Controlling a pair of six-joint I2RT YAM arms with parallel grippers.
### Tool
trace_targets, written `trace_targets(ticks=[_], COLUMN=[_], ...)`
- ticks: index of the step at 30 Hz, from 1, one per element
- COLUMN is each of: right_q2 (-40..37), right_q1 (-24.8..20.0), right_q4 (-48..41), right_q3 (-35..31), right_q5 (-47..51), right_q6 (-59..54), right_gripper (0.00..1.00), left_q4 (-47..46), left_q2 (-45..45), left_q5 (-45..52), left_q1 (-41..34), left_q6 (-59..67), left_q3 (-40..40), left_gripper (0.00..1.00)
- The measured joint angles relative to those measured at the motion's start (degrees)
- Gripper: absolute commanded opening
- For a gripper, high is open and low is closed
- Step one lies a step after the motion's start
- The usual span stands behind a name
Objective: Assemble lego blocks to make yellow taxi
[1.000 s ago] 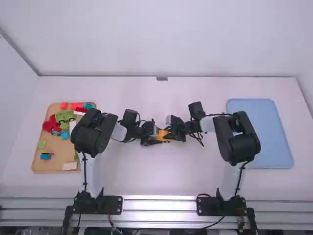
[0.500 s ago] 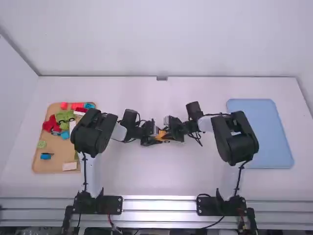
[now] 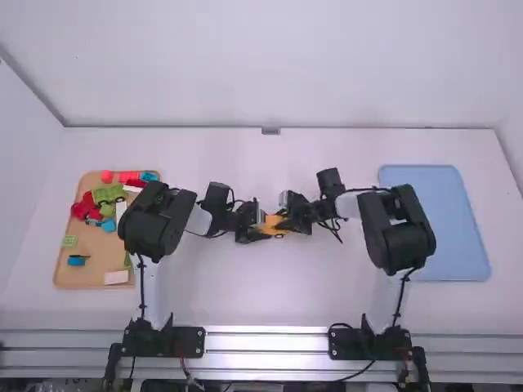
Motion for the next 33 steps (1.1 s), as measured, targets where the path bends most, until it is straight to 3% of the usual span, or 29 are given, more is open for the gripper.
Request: trace_targets(ticks=[4,25,33], right_q2=[0.1,1.1,0.0], right_q1=[-2.4,1.7,2.8], right_q4=[-0.9,4.2,1.0], right_q3=[-0.4,0.0,0.9], right_q5=[-0.7,1.5,5.5], right_q6=[-1.2,3.3,4.0], right_gripper=[0.00,0.00,0.00], left_q4=[0.0,-0.2,-0.2], left_q2=[0.0,0.0,0.0], left_q5=[0.0,0.0,0.0], left_q1=[0.0,0.4,0.7], left_q6=[0.0,-0.1,0.0], left_q3=[0.0,0.0,0.0], left_gripper=[0.37,0.33,0.29])
